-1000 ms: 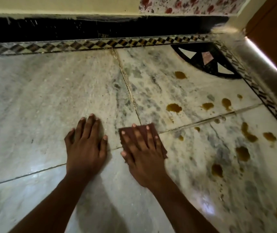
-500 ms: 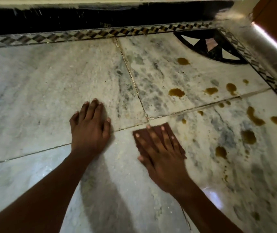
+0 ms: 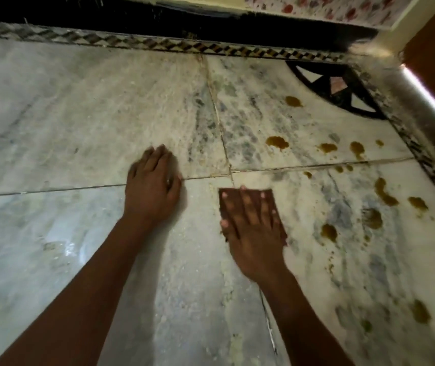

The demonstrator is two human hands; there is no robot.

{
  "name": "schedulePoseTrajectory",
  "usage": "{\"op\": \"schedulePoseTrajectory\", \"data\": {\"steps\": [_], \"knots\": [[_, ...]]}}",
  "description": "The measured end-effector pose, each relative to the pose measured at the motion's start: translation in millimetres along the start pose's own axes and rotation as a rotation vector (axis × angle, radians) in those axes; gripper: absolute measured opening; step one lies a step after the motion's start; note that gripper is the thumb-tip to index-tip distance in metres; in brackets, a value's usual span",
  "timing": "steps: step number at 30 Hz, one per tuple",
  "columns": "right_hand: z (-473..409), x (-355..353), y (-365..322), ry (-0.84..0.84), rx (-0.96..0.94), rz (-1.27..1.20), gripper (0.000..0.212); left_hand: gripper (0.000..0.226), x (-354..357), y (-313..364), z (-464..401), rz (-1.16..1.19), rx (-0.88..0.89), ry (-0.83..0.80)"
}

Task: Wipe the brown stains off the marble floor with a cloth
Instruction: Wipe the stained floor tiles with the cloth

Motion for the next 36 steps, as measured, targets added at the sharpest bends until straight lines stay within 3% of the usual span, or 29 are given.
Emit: {"op": "schedulePoseTrajectory", "data": {"steps": [3, 8, 12, 14, 19, 21, 25, 27, 31, 34, 36], "knots": [[42, -4, 13, 0.045, 0.048, -0.002, 0.061, 0.066, 6, 32, 47, 0.003, 0.15, -0.044], [14, 10, 3, 0.136, 0.293, -0.022, 0.061, 0.064, 0, 35, 116, 0.021, 0.29, -0.073], [44, 8, -8, 0.079, 0.02, 0.036, 0.056, 0.064, -7, 32, 126, -0.011, 0.29, -0.1], [82, 1, 8, 0.05, -0.029, 0.037, 0.054, 0.063, -8, 34, 126, -0.024, 0.291, -0.103], [82, -8, 48, 0.189, 0.38, -0.041, 0.059, 0.062, -7, 35, 129, -0.044, 0.303, -0.099], [63, -3, 39, 0.153, 0.43, -0.084, 0.06, 0.063, -8, 35, 128, -0.036, 0.292, -0.115], [97, -4, 26, 0.144, 0.107, 0.009, 0.052, 0.065, -11, 39, 131, -0.02, 0.29, -0.129], [143, -8, 33, 0.114, 0.06, 0.027, 0.052, 0.066, -10, 39, 131, -0.023, 0.292, -0.131], [183, -24, 95, 0.186, 0.262, 0.062, 0.051, 0.072, -9, 50, 134, -0.017, 0.245, -0.173], [160, -31, 112, 0.24, 0.501, 0.017, 0.056, 0.075, -7, 87, 151, -0.014, 0.353, -0.194], [150, -25, 91, 0.26, 0.455, 0.033, 0.056, 0.073, -1, 118, 162, 0.001, 0.437, -0.219]]}}
Point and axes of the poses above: each hand's wrist, its own z-axis away from the middle knuckle, its own x-axis out of the palm, y = z × x, the point moved 4 cm from there along -z, towards the middle knuckle, and after that the axes turned 10 degrees about -z, right-handed, at the moved point
